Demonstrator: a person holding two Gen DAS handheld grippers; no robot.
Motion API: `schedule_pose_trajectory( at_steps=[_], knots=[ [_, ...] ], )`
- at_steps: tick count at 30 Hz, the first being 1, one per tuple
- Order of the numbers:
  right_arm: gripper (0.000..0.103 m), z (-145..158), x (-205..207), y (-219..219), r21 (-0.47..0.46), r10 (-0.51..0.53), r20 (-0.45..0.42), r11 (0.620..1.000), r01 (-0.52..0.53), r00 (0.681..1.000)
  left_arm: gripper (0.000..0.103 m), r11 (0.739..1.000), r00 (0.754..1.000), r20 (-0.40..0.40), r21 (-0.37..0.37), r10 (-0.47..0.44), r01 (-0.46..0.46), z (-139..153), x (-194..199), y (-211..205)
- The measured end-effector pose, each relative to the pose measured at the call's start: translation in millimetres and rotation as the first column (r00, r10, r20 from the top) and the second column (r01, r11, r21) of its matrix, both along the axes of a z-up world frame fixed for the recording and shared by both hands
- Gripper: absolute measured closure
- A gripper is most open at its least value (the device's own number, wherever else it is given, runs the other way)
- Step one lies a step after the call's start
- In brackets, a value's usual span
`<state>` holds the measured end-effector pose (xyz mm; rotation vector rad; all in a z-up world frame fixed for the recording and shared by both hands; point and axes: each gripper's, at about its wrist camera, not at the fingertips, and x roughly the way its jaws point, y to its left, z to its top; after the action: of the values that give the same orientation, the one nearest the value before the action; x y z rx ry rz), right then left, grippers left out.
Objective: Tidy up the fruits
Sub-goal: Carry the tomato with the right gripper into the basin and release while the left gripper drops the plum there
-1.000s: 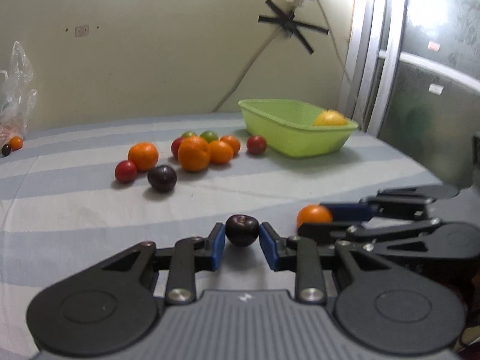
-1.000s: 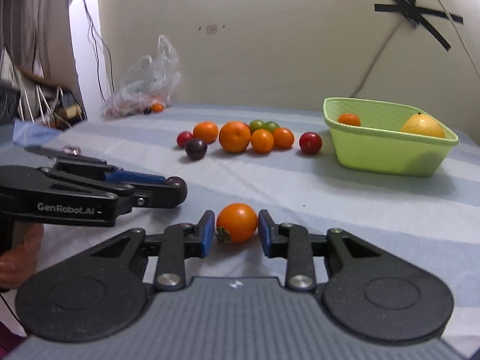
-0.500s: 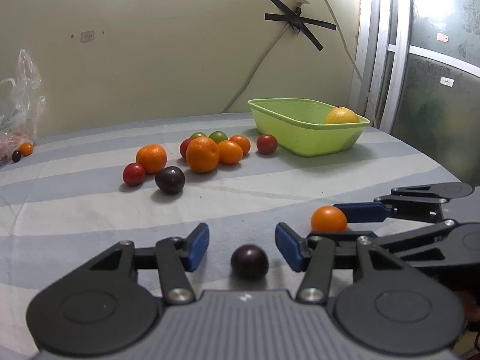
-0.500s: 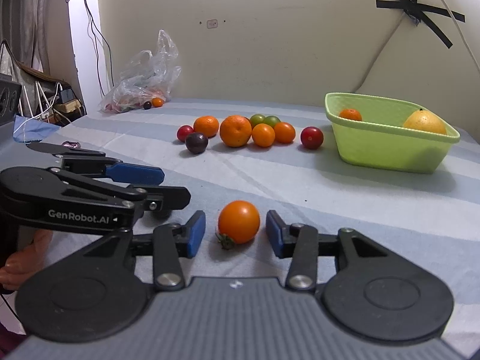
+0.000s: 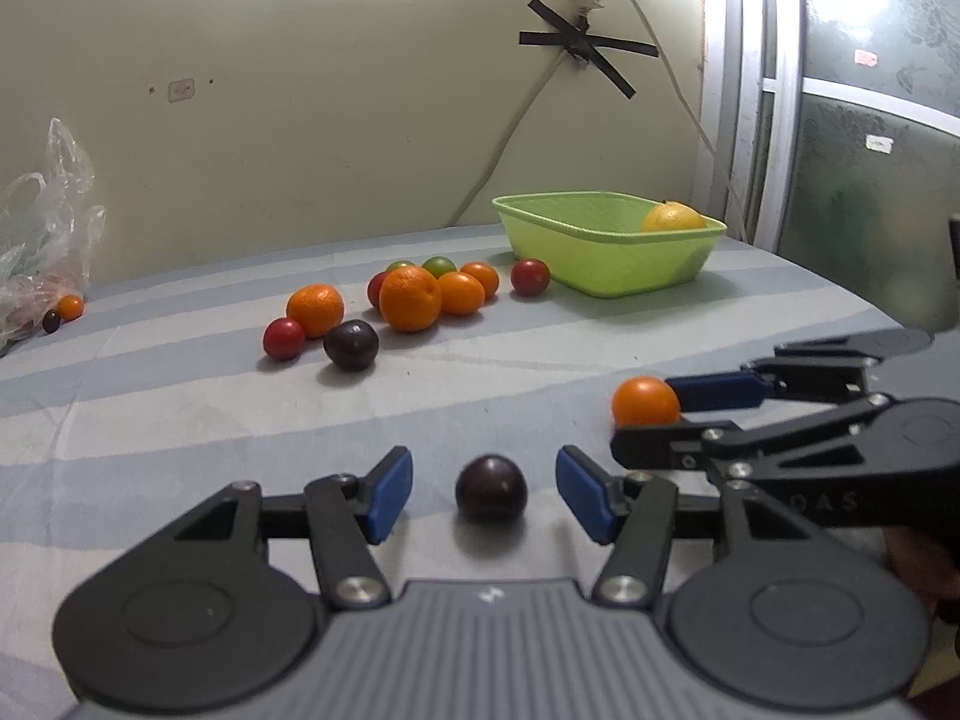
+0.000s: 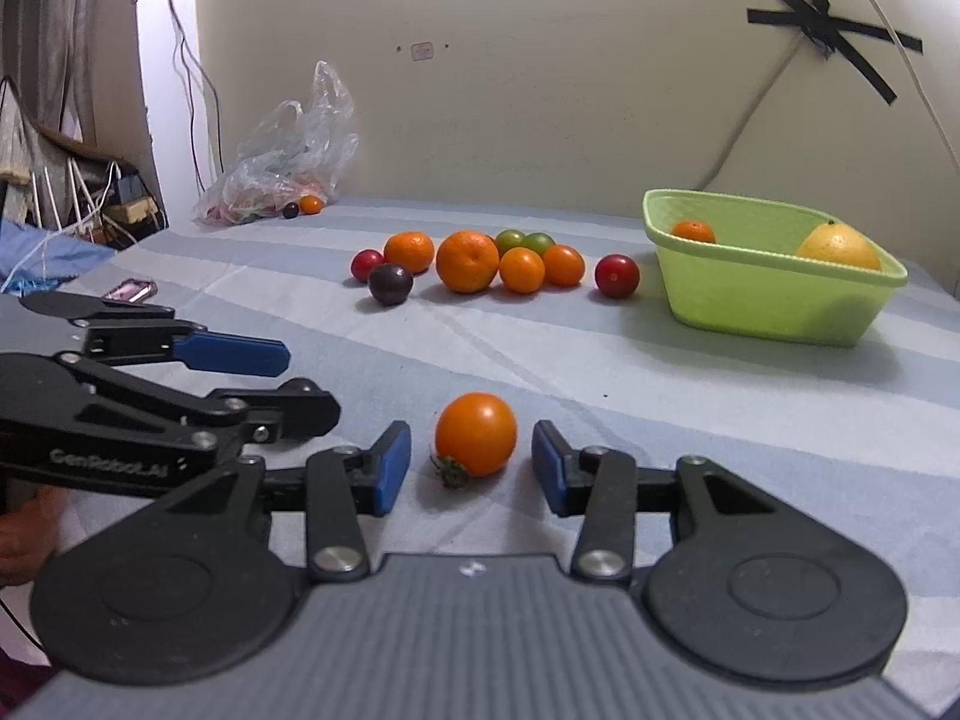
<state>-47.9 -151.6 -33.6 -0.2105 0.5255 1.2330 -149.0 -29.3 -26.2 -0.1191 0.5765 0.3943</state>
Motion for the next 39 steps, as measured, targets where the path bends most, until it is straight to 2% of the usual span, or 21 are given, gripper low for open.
schedule_pose_trajectory(
  at_steps=[2,3,4,9,13,16,21,26,29,31,33,34,35,39],
  knots=[
    [0.056,0,-2,1,-0.007,0.001,0.010,1.000,-0.001,1.000,0.056,1.000,1.000,-0.015,0.001,-0.008,0.008,-2,0,-2],
    [0.062,-1,-2,2,-0.010,0.001,0.010,1.000,0.000,1.000,0.064,1.000,1.000,-0.025,-0.001,-0.013,0.013,-3,1,-2],
    [0.071,-1,-2,2,-0.012,-0.004,0.012,1.000,0.004,1.000,0.077,1.000,0.999,-0.033,-0.003,-0.018,0.018,-4,2,-2],
    [0.072,-1,-4,-2,0.015,-0.016,0.030,1.000,0.016,0.999,0.076,0.998,0.999,-0.023,-0.034,-0.046,0.045,1,9,-2],
    [0.072,4,8,-7,0.064,-0.031,-0.009,0.997,0.032,0.999,0.076,0.996,0.998,0.014,-0.065,-0.067,0.068,16,30,4],
    [0.072,14,23,-12,0.097,-0.098,0.041,0.991,0.093,0.994,0.076,0.993,0.995,0.050,-0.079,-0.087,0.090,36,58,12],
    [0.071,32,71,-18,0.169,-0.209,0.072,0.966,0.195,0.975,0.076,0.991,0.989,0.083,-0.055,-0.120,0.124,62,121,19],
    [0.071,31,116,-8,0.177,-0.264,0.094,0.953,0.244,0.960,0.075,0.988,0.990,0.073,-0.090,-0.119,0.125,64,180,30],
    [0.071,24,126,4,0.165,-0.280,0.106,0.951,0.260,0.954,0.075,0.987,0.993,0.051,-0.118,-0.107,0.112,59,205,37],
    [0.070,18,131,5,0.164,-0.282,0.082,0.950,0.266,0.956,0.075,0.986,0.994,0.032,-0.128,-0.102,0.105,53,217,40],
    [0.068,15,132,2,0.151,-0.285,0.082,0.951,0.271,0.955,0.064,0.986,0.994,0.020,-0.133,-0.103,0.105,47,223,42],
    [0.064,15,131,2,0.148,-0.292,0.091,0.949,0.277,0.952,0.056,0.986,0.995,0.017,-0.134,-0.102,0.103,44,226,43],
    [0.055,15,130,2,0.152,-0.297,0.099,0.948,0.280,0.950,0.053,0.985,0.994,0.021,-0.135,-0.108,0.110,41,226,43],
    [0.053,18,129,-1,0.171,-0.314,0.119,0.941,0.292,0.942,0.049,0.987,0.994,0.029,-0.121,-0.101,0.103,45,222,42]
  ],
)
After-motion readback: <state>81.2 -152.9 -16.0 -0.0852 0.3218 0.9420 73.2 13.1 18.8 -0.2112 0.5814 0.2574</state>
